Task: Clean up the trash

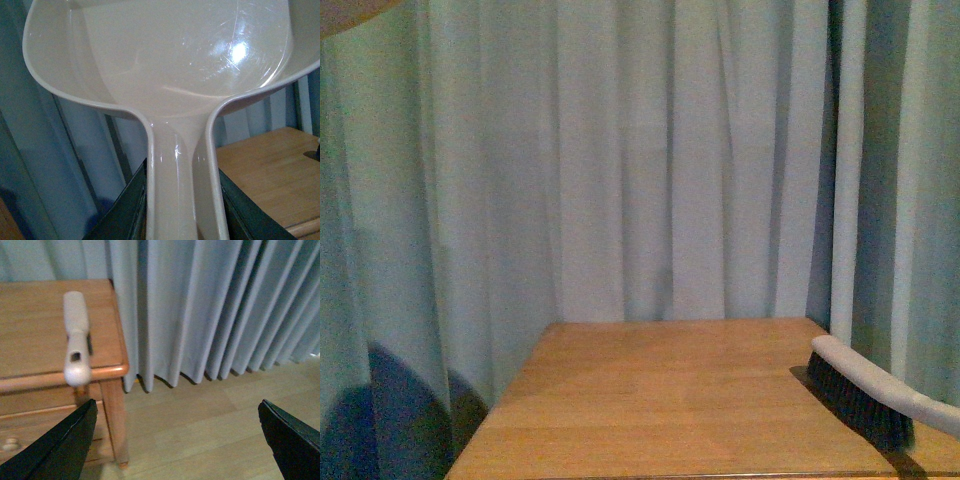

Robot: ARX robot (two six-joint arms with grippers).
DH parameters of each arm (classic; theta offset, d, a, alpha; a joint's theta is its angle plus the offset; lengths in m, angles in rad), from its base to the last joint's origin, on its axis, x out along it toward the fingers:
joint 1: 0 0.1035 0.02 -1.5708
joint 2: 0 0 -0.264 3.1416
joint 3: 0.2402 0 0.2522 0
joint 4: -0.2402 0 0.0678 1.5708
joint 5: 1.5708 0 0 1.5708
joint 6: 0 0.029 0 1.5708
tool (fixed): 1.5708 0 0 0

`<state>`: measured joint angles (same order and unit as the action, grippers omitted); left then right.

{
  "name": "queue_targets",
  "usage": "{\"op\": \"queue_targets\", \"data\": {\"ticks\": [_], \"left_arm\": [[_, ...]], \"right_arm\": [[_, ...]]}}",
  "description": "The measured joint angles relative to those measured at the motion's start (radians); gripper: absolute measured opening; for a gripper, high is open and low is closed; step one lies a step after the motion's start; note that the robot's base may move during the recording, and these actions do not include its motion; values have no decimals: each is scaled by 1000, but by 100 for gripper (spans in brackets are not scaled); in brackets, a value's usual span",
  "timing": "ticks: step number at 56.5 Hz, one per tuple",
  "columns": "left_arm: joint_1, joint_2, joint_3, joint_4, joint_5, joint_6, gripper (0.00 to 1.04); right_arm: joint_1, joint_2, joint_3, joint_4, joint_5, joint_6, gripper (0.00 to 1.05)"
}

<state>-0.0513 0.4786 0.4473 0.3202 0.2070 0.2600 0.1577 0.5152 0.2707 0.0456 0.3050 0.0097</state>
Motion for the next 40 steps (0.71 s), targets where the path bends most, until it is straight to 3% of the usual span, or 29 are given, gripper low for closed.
{"op": "queue_targets", "data": {"ticks": [24, 40], "left_arm": [[0, 0, 0, 0, 0, 0, 28], [0, 0, 0, 0, 0, 0, 28]], "right_arm": [[-5, 755, 706, -334, -168, 106, 97], [64, 1064, 841, -394, -200, 155, 97]]}}
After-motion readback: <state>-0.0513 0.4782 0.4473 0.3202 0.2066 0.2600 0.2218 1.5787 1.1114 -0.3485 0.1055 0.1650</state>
